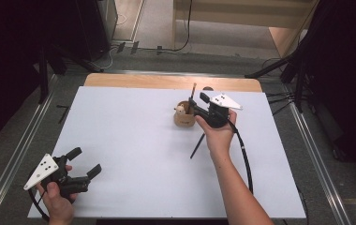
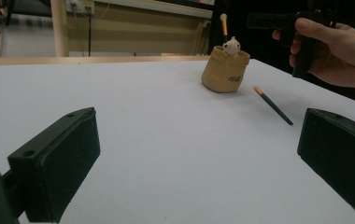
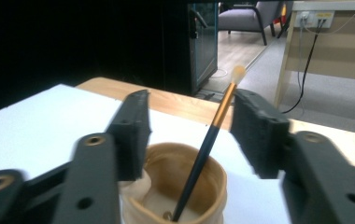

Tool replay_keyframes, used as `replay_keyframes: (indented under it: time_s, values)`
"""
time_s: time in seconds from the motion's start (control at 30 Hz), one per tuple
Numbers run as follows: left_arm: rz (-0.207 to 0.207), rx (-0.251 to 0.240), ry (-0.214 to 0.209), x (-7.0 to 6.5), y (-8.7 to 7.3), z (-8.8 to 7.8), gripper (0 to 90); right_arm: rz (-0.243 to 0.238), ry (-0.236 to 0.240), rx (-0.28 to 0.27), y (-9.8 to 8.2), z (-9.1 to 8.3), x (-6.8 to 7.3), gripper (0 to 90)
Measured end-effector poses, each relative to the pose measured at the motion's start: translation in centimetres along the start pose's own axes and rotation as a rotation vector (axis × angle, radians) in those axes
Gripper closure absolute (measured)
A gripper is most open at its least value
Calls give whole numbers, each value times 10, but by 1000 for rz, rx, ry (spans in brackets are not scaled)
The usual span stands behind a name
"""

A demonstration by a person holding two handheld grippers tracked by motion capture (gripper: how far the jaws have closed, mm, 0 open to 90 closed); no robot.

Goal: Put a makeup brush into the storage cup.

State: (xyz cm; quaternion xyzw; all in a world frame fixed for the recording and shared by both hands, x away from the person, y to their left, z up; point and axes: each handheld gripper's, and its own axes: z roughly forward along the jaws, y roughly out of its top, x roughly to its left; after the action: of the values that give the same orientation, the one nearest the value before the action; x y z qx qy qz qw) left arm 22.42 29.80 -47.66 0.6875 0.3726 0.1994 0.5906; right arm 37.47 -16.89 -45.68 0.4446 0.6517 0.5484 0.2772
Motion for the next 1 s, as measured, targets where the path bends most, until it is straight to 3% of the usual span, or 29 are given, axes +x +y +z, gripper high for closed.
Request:
replay_keyframes:
  time_s: [0.17,0.4,0.53,0.6,0.77,0.9,1.0]
  values:
    - [-3,1,-3,-1,-1,1,0,10,26,4,3,-14,0,314]
    - [0,3,-4,-2,0,1,0,5,25,8,3,-31,0,175]
    - [-4,1,-3,-1,-1,1,0,-14,35,-7,-1,-42,1,138]
    - [-2,2,-5,-2,-1,1,0,-38,9,-19,-4,-48,1,137]
    - [0,5,-6,-2,-1,2,0,-22,10,-43,-10,-60,-2,129]
    - [1,8,-9,-3,-1,3,0,-12,3,-53,-17,-74,-9,33]
    - [1,6,-10,-4,-1,4,0,-9,1,-59,-20,-80,-13,27]
